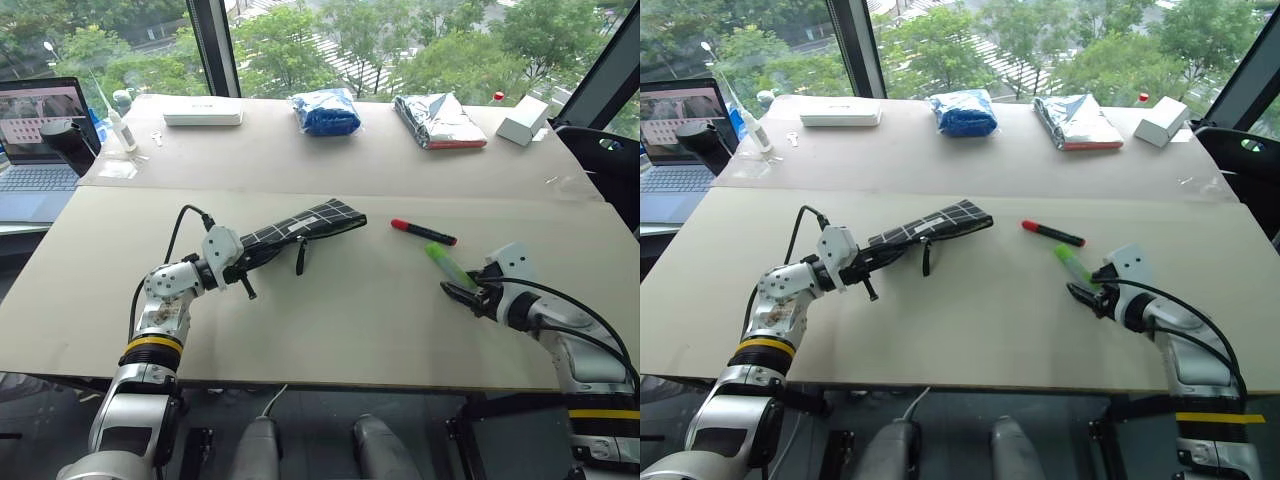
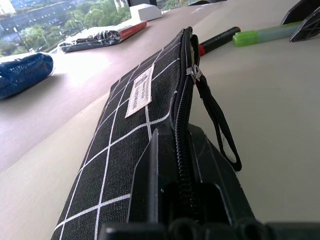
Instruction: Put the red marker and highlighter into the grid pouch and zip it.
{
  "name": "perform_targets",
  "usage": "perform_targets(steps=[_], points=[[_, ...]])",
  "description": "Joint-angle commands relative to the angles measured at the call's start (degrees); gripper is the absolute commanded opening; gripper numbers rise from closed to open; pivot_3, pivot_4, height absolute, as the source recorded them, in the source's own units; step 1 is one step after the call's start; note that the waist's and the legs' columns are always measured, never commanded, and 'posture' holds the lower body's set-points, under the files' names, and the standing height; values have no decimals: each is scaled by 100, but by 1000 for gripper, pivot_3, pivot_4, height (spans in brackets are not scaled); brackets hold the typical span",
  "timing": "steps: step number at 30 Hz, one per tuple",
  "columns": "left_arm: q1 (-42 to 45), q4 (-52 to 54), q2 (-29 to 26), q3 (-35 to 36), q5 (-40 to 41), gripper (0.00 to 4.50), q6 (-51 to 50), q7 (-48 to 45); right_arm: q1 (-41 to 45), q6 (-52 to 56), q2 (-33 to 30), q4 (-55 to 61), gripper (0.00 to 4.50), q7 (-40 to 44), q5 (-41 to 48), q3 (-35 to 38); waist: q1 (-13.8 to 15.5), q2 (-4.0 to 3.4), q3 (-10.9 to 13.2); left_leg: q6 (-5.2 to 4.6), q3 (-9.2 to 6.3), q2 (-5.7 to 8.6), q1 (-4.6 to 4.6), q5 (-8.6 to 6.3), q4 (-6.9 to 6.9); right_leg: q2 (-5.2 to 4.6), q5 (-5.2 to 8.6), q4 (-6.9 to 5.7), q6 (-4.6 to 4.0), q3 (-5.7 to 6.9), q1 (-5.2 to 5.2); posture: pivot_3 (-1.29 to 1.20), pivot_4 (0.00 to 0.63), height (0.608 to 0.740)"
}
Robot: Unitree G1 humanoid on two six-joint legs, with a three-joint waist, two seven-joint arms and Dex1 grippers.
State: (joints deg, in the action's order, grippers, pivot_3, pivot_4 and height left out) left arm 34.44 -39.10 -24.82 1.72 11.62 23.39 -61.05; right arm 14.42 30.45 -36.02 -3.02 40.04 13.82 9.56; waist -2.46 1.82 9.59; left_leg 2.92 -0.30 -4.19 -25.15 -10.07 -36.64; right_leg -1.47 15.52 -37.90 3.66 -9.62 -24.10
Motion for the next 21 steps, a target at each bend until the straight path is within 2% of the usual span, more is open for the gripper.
perform_targets(steps=[1,3,9,13,21], points=[[36,183,-21,123,146,0,-9,52,-39,-25,-60,-51,1516,193,90,-63,0,0,0,0,-1,0,1,0,0,0,0,0,0,0,0,0,150,740],[23,202,-27,125,151,0,-11,53,-86,-55,-95,2,1038,308,114,-89,-1,0,0,0,-1,0,1,0,0,0,0,0,0,0,1,0,150,740],[39,187,-43,135,160,0,-30,52,-195,-61,-217,216,1056,712,240,-167,1,0,0,0,-1,0,1,0,0,0,0,0,0,0,1,0,150,740],[68,164,-49,149,170,0,-47,41,-468,-629,-295,1133,1056,1515,594,-243,-1,0,0,0,-2,0,1,0,0,1,0,0,1,0,1,0,150,740],[76,173,-24,139,155,0,-76,-17,656,-955,-195,1241,1056,1217,497,-404,-13,0,0,0,-3,0,1,0,-13,2,1,-10,1,1,-1,0,150,740]])
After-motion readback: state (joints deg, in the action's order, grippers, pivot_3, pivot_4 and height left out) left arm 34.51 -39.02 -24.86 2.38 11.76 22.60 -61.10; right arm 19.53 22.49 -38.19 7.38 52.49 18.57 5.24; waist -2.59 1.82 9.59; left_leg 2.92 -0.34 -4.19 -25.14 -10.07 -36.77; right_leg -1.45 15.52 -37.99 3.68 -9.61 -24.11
